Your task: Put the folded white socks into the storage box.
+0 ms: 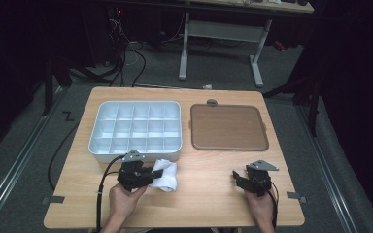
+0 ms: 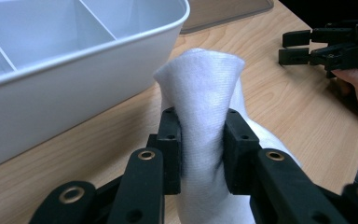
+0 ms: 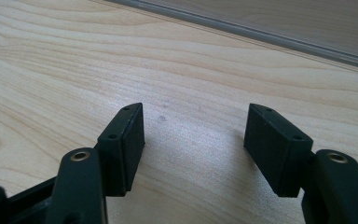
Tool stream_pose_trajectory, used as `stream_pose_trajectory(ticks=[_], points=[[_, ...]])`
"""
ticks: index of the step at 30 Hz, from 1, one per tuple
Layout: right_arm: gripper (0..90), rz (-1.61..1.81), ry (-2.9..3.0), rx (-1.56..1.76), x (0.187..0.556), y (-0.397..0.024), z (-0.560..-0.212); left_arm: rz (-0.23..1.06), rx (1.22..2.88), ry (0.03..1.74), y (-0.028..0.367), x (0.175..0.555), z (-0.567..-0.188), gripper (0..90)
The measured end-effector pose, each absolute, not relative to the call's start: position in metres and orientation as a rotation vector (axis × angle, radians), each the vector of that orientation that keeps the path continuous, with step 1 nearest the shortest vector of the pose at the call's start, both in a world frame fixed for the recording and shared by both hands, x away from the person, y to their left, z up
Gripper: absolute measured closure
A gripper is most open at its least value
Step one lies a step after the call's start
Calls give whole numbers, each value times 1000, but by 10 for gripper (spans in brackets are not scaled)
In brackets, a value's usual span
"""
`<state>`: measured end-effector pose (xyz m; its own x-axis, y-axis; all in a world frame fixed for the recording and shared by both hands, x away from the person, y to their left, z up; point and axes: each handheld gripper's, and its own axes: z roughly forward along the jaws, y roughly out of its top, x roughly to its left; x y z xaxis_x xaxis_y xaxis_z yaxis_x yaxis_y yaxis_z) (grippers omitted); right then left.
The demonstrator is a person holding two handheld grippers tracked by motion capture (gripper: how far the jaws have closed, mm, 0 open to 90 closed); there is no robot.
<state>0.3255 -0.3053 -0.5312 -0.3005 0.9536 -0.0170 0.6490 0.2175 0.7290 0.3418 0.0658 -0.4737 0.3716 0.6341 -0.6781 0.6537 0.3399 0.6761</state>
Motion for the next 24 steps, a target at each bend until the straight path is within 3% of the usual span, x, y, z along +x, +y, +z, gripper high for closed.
stream_pose_trajectory(ticks=[24], points=[[381, 863, 2031, 1476, 325, -305, -531, -7, 1295, 1278, 81, 355, -446, 724]])
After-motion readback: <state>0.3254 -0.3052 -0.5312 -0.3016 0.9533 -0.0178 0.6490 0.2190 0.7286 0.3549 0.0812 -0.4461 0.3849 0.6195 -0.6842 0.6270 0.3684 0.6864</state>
